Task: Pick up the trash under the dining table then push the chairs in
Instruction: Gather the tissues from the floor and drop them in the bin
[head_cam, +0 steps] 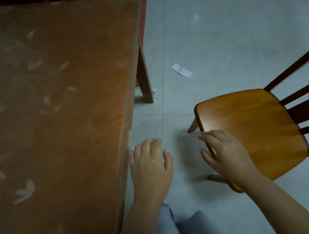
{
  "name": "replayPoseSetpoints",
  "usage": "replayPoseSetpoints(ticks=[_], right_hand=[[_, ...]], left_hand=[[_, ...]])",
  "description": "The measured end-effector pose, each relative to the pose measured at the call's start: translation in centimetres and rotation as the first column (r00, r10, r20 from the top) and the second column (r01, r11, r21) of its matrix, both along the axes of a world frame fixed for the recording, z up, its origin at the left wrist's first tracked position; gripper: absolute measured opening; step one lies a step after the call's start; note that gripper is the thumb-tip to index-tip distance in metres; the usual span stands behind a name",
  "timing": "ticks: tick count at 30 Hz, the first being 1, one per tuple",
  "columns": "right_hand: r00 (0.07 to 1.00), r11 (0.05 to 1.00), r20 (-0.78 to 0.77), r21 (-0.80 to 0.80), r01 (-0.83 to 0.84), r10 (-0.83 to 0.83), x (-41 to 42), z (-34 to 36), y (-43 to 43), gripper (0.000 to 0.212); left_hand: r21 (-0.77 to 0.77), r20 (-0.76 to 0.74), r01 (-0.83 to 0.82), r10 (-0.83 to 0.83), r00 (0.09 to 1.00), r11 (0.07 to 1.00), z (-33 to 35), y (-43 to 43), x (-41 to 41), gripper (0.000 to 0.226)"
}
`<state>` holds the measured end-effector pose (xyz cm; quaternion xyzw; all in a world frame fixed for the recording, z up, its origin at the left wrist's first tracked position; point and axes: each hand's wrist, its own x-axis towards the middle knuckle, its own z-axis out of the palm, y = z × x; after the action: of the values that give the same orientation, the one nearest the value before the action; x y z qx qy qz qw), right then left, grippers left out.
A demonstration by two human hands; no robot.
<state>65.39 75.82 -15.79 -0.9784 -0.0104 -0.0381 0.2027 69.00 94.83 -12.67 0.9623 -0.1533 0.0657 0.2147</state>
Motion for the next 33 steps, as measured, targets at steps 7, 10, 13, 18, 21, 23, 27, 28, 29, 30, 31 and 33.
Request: replayPoseSetpoints(ticks=[7, 10, 13, 18, 21, 23, 27, 28, 29, 30, 31, 33], right_hand=[[0.998, 0.991, -0.010, 0.115, 0.063, -0.062, 1.3, -16.3, 1.9, 0.029], [0.994, 0.983, -0.061, 0.157, 0.097, -0.088, 1.4, -25.4, 2.0, 0.031], [0.993, 0.983, -0.090, 0.159, 0.095, -0.081, 2.3, -34.3, 1.5, 0.034], [0.995, 0.986, -0.092, 0.160, 0.055, -0.040, 4.1, -46.7, 1.4, 0.031], [0.988, 0.988, -0.142, 0.152, -0.038, 0.060, 5.8, -53.0, 1.0, 0.032], [0.982, 0.991, -0.162, 0.101, -0.083, 0.099, 7.9, -55.5, 0.4, 0.036], [0.978, 0.989, -0.148, -0.016, -0.148, 0.145, 12.4, -58.4, -0.1, 0.042], [0.977, 0.987, -0.147, -0.026, -0.160, 0.155, 13.1, -59.2, 0.4, 0.042], [0.974, 0.983, -0.147, -0.031, -0.178, 0.172, 13.8, -60.0, 1.1, 0.042], [0.970, 0.979, -0.152, -0.034, -0.199, 0.192, 14.2, -60.9, 2.0, 0.042], [0.965, 0.976, -0.159, -0.028, -0.215, 0.208, 14.6, -61.8, 2.8, 0.041], [0.958, 0.973, -0.179, -0.002, -0.230, 0.226, 14.9, -63.3, 4.5, 0.040]], left_hand=[[0.020, -0.096, -0.088, 0.090, 0.991, 0.996, -16.7, -2.9, 0.0, 0.038], [0.055, -0.133, -0.136, 0.142, 0.981, 0.989, -25.5, -3.2, 0.6, 0.037], [0.123, -0.214, -0.122, 0.146, 0.966, 0.985, -34.6, -3.7, 1.6, 0.034], [0.128, -0.238, -0.146, 0.174, 0.956, 0.981, -47.2, -1.9, 4.3, 0.030], [0.061, -0.219, -0.261, 0.268, 0.938, 0.963, -52.3, 0.6, 7.6, 0.027], [0.136, -0.124, -0.184, 0.201, 0.972, 0.973, -55.3, 2.8, 9.5, 0.030], [0.165, -0.048, -0.205, 0.215, 0.975, 0.965, -60.5, 6.2, 10.9, 0.035], [0.168, -0.045, -0.220, 0.231, 0.972, 0.961, -61.6, 6.8, 10.9, 0.034], [0.174, -0.045, -0.222, 0.233, 0.971, 0.959, -62.7, 7.5, 10.9, 0.033], [0.177, -0.038, -0.209, 0.219, 0.975, 0.962, -63.8, 8.2, 10.9, 0.032], [0.186, -0.044, -0.197, 0.208, 0.977, 0.963, -64.7, 8.8, 10.9, 0.031], [0.209, -0.049, -0.183, 0.197, 0.979, 0.961, -66.5, 10.0, 11.1, 0.029]])
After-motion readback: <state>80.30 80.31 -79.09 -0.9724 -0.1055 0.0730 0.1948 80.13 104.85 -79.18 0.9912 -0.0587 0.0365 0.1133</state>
